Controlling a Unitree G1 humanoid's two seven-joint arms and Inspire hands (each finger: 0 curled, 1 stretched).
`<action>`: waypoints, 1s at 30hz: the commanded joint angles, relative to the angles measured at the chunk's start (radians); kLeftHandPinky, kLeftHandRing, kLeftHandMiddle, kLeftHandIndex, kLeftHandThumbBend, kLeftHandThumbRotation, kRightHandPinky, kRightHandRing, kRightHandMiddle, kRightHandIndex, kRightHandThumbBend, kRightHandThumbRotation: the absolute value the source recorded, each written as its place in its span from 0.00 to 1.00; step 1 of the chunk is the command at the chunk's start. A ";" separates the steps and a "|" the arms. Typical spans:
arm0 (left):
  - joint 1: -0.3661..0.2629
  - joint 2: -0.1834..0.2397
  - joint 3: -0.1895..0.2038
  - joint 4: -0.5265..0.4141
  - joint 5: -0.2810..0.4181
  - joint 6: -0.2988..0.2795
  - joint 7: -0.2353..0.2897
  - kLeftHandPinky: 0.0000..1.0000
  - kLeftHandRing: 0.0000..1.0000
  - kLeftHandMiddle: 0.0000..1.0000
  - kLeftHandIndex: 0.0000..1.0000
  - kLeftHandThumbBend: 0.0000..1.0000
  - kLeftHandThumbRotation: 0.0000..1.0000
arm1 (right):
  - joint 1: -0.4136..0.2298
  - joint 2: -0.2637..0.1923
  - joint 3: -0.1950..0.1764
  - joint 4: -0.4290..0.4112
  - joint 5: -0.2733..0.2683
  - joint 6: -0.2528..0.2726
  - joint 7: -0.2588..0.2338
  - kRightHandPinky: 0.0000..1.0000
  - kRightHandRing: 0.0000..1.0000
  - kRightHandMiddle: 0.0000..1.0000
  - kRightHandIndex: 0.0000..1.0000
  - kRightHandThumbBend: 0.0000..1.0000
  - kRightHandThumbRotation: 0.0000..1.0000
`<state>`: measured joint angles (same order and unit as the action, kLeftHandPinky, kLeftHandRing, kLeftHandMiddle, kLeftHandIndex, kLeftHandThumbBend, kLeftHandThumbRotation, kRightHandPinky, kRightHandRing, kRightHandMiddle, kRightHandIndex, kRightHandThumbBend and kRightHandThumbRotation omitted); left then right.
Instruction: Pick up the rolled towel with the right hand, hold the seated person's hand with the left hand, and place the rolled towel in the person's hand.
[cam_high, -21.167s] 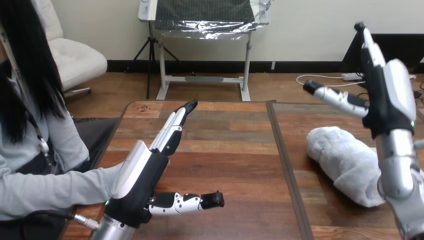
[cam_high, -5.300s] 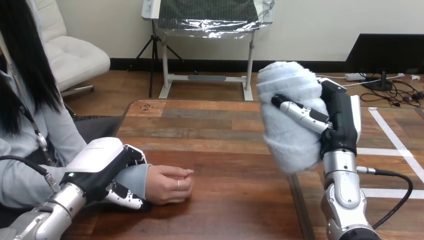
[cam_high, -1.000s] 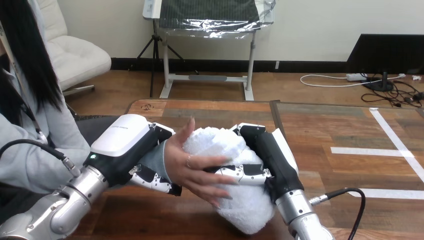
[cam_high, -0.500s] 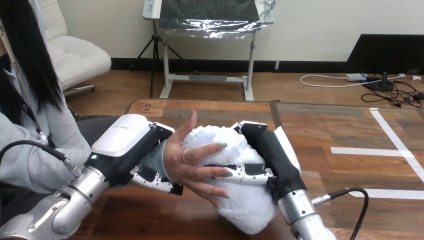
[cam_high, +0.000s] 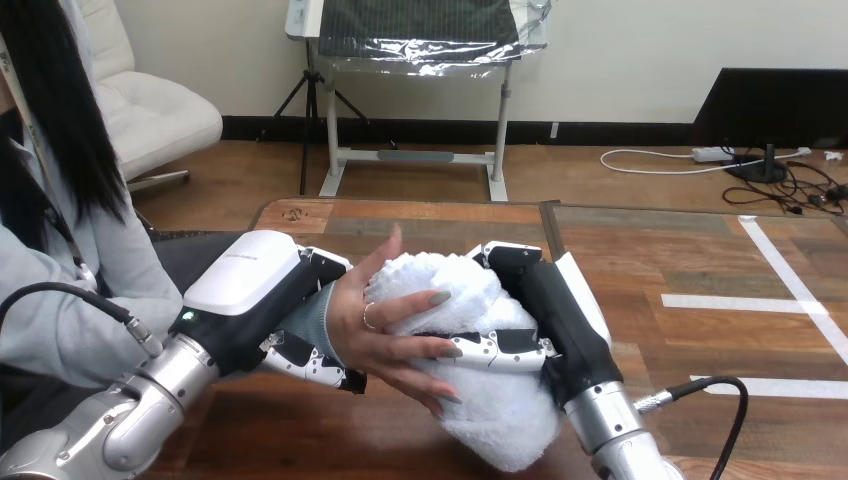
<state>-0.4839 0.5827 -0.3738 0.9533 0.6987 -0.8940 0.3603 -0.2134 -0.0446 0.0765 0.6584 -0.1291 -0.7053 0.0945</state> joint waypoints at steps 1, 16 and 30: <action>-0.079 -0.036 0.016 -0.004 -0.026 -0.027 0.018 0.28 0.32 0.38 0.42 1.00 0.24 | -0.054 0.021 0.008 -0.124 0.032 -0.016 0.010 0.23 0.28 0.37 0.40 0.83 0.00; -0.077 -0.038 0.018 0.002 -0.036 -0.036 0.012 0.27 0.32 0.37 0.42 1.00 0.22 | -0.055 0.018 0.008 -0.135 0.029 -0.005 0.010 0.23 0.28 0.37 0.39 0.83 0.00; -0.074 -0.032 0.017 -0.003 -0.034 -0.030 0.008 0.28 0.32 0.37 0.42 1.00 0.23 | -0.065 0.020 0.004 -0.116 0.034 -0.010 0.009 0.23 0.28 0.38 0.39 0.84 0.00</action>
<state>-0.4915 0.5808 -0.3738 0.9699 0.6933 -0.9021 0.3605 -0.1971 -0.0437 0.0775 0.6047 -0.1196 -0.6802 0.1021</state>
